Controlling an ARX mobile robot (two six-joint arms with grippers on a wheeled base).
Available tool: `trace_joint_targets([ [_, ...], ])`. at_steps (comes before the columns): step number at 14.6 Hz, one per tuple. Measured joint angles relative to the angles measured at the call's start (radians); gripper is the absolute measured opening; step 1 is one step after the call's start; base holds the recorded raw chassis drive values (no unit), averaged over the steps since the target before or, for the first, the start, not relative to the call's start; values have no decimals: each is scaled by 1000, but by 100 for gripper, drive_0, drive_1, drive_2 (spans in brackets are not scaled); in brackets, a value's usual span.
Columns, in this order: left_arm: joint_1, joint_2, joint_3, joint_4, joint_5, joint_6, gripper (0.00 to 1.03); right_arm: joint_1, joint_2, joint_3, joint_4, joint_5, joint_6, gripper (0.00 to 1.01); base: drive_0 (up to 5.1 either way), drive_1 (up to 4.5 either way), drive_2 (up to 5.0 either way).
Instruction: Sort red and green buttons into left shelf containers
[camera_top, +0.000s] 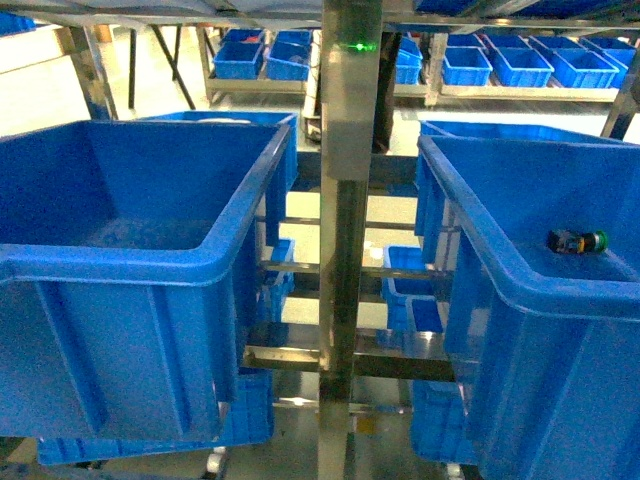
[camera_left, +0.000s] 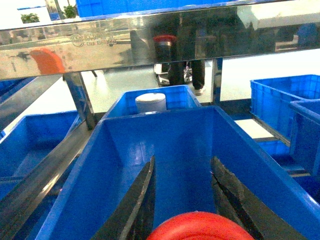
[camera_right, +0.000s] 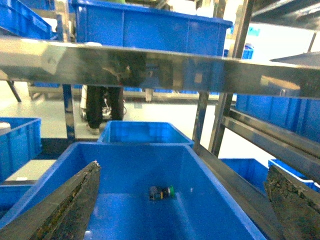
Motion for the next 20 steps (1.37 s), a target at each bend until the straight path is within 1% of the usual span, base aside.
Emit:
trace_joint_targets([
  [1,0,0,0,0,-1,0,30,-6,-60,-3,-27,-16,-3,98,0,0,0],
  [6,3,14,4,0,3,0,30,-10,-58,-6,-31,-19,-5,98,0,0,0],
  [7,4,36,12,16,2,0,30,-10,-60,-6,-32,-18,-5,98,0,0,0],
  [9,11,106,48,48,-1,0,30,-10,-60,-6,-32,-19,-5,98,0,0,0],
  [11,7,259,121,98,-14,0,30,-10,-60,-6,-32,-19,-5,98,0,0,0],
  [12,-4,322,148,129,-27,6,30,-10,-60,-6,-32,-19,-5,98,0,0,0],
  [14,-23,442,182,198,-42,40,30,-10,-60,-6,-32,-19,-5,98,0,0,0],
  [16,-30,539,196,250,-64,79,30,-10,-60,-6,-32,-19,-5,98,0,0,0],
  [17,-26,573,211,261,-74,87,30,-10,-60,-6,-32,-19,-5,98,0,0,0],
  [20,-23,592,225,269,-80,94,30,-10,-60,-6,-32,-19,-5,98,0,0,0],
])
